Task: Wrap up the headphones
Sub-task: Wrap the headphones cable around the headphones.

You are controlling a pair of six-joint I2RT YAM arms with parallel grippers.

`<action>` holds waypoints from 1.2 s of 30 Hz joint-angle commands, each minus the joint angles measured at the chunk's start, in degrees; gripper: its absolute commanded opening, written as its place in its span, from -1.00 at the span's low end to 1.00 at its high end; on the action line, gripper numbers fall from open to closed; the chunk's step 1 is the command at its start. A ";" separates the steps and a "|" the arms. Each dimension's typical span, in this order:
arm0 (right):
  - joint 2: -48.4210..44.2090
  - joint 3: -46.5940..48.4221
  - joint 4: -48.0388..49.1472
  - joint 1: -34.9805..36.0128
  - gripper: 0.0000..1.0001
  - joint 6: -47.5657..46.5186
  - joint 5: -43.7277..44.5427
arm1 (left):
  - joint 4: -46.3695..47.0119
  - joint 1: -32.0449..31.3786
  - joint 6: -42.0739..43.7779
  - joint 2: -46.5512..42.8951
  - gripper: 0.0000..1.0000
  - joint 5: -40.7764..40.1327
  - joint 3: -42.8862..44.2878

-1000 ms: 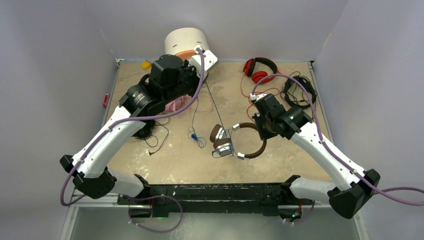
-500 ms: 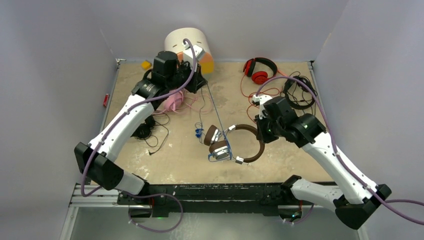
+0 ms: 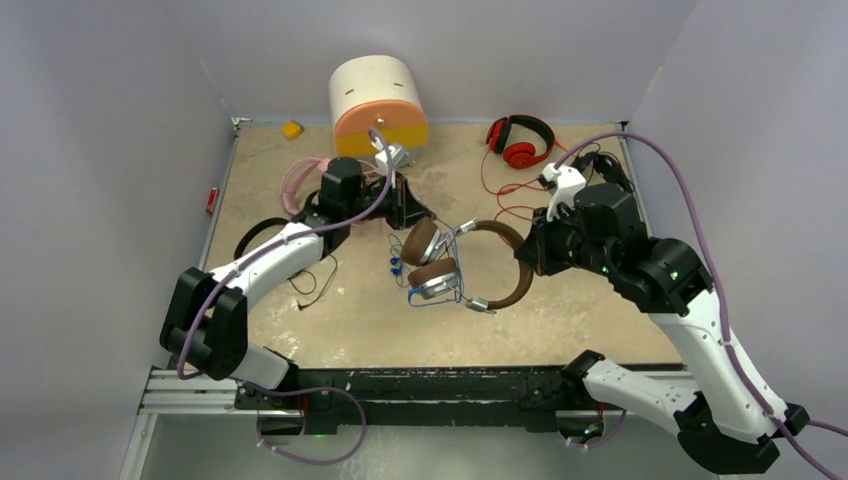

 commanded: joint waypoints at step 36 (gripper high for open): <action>15.80 30.80 0.25 0.23 -1.00 13.98 32.62 | 38.32 -13.80 -7.97 -1.48 -0.99 2.53 -33.02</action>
